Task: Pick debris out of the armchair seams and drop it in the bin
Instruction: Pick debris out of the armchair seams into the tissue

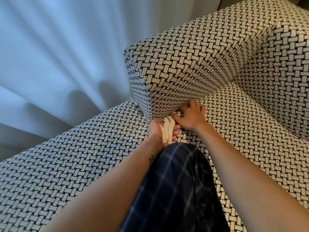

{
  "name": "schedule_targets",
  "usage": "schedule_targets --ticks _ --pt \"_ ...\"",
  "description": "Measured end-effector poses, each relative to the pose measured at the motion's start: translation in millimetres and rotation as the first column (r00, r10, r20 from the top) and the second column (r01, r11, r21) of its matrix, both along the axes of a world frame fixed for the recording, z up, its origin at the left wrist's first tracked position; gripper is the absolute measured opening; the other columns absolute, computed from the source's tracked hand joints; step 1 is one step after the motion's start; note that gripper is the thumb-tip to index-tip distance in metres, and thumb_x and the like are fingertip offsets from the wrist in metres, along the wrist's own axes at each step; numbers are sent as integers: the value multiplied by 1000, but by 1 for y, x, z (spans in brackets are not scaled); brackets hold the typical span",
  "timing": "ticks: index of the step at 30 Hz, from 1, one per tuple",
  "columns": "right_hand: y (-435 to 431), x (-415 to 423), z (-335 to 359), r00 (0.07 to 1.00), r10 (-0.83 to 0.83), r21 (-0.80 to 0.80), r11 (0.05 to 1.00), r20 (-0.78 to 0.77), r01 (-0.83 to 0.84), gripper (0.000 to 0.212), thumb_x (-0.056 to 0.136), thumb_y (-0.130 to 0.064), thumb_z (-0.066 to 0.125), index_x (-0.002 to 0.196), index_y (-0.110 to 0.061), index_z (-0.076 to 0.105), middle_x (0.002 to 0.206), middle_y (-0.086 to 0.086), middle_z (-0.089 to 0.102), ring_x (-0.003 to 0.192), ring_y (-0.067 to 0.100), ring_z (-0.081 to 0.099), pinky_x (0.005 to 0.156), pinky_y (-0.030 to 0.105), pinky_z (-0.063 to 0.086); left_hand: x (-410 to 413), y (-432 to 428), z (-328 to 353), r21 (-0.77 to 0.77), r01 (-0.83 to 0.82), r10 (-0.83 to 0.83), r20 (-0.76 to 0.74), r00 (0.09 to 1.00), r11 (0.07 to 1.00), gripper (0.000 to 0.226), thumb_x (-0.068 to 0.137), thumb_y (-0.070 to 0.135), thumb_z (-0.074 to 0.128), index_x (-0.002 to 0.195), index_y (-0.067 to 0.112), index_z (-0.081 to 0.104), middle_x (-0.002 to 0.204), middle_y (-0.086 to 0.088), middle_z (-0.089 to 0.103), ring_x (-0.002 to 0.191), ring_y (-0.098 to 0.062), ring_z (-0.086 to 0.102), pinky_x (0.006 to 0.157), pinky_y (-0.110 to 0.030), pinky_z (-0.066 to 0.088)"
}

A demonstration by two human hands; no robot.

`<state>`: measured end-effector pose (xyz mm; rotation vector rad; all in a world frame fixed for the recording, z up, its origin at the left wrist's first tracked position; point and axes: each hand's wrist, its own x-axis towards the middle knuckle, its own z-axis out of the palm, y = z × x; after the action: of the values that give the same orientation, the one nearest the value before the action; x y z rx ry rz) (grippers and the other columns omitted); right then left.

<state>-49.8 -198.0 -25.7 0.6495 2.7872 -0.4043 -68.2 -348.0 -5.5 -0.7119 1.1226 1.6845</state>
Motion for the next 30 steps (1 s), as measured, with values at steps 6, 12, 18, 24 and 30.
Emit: schedule_targets --ticks 6,12,18,24,30 --pt "-6 -11 1 993 -79 -72 994 93 86 62 90 -72 43 137 -35 60 147 10 29 146 31 7 122 46 -3 -5 -1 1 15 2 -3 24 1000 1000 52 101 33 26 101 -1 66 77 -18 72 61 -23 59 55 -26 37" --pt "-7 -11 -2 993 -79 -93 992 87 87 61 84 -79 48 134 -45 60 157 10 23 151 33 -2 121 47 -12 -4 -5 2 -16 2 -2 -10 1000 1000 48 101 32 28 103 0 64 75 -16 74 62 -23 63 56 -26 41" --pt "-10 -2 -12 979 -151 -138 982 -135 132 46 85 -69 58 118 -40 71 129 0 39 143 27 18 120 42 -17 -7 -2 2 -40 13 -13 -14 1000 999 50 98 31 29 101 -1 68 80 -17 75 62 -24 67 58 -27 47" --pt "-15 3 -16 868 -330 -326 922 -372 211 17 80 -42 78 89 -28 79 108 -6 45 119 14 36 122 45 7 -7 -6 1 -44 26 -27 -15 1000 999 52 98 32 29 112 -1 68 87 -18 77 70 -27 73 61 -32 54" --pt "-16 9 -14 835 -397 -411 882 -381 231 11 85 -33 75 87 -23 79 108 -7 48 123 24 39 107 32 25 -5 -12 3 5 31 -31 -40 999 1000 54 100 32 29 125 -3 62 93 -21 76 91 -33 72 74 -39 57"
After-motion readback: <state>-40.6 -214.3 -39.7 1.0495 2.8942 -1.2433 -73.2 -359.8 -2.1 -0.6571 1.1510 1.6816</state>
